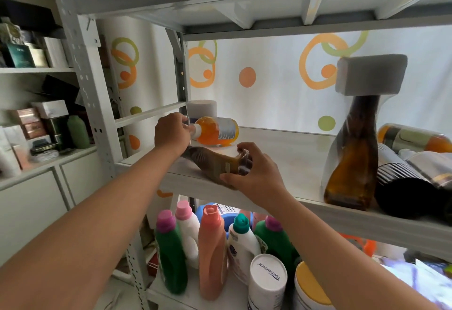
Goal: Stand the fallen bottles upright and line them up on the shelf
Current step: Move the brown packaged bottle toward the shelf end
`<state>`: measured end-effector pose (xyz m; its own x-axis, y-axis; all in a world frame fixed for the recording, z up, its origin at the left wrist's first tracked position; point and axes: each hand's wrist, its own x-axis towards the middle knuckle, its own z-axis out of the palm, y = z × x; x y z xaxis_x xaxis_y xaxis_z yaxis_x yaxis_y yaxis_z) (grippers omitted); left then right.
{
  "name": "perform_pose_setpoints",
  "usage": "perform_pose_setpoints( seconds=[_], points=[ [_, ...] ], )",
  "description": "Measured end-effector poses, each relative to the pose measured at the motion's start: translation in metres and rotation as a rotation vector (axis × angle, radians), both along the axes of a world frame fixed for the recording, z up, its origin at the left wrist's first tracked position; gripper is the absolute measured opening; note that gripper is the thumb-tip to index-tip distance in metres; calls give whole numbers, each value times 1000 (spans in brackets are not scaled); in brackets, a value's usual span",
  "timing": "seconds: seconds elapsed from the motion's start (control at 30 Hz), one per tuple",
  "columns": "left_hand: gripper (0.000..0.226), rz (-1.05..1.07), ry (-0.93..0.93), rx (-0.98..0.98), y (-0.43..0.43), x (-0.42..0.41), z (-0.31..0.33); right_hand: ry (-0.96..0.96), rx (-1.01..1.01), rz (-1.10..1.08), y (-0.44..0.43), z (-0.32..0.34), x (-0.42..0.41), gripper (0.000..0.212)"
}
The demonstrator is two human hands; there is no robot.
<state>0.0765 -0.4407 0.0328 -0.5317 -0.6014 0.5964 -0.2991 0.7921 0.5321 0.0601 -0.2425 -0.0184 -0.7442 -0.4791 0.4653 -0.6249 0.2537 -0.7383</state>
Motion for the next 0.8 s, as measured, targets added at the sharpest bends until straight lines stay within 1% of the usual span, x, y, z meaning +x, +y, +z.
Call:
perform_pose_setpoints(
  seconds=[0.1, 0.2, 0.27, 0.3, 0.37, 0.4, 0.47, 0.53, 0.6, 0.7, 0.8],
  points=[
    [35, -2, -32, -9, 2, -3, 3, -4, -21, -25, 6, -4, 3, 82],
    [33, -1, -67, -25, 2, -8, 7, 40, 4, -79, 12, -9, 5, 92],
    [31, 9, -83, -17, 3, -12, 11, 24, -8, -99, 16, -10, 7, 90],
    [30, 10, -81, -16, 3, -14, 13, 19, -18, -104, 19, -10, 7, 85],
    [27, 13, -75, -56, 5, -17, 17, 35, -22, -122, 23, -11, 9, 75],
    [26, 8, -91, -89, 6, -19, 18, 49, -20, -127, 25, -12, 11, 74],
    [31, -21, -198, -133, 7, -20, 21, 55, -25, -136, 29, -12, 13, 74],
    [43, -16, -364, -141, 5, -17, 23, 32, -45, -138, 31, -11, 13, 73],
    [45, 12, -461, -165, 3, -13, 25, 20, -51, -131, 32, -10, 13, 72],
    [33, 11, -417, -189, 6, -12, 28, 17, -47, -132, 31, -10, 13, 74],
    [28, -14, -328, -114, 7, -16, 30, 22, -36, -139, 32, -11, 15, 77]
  ],
)
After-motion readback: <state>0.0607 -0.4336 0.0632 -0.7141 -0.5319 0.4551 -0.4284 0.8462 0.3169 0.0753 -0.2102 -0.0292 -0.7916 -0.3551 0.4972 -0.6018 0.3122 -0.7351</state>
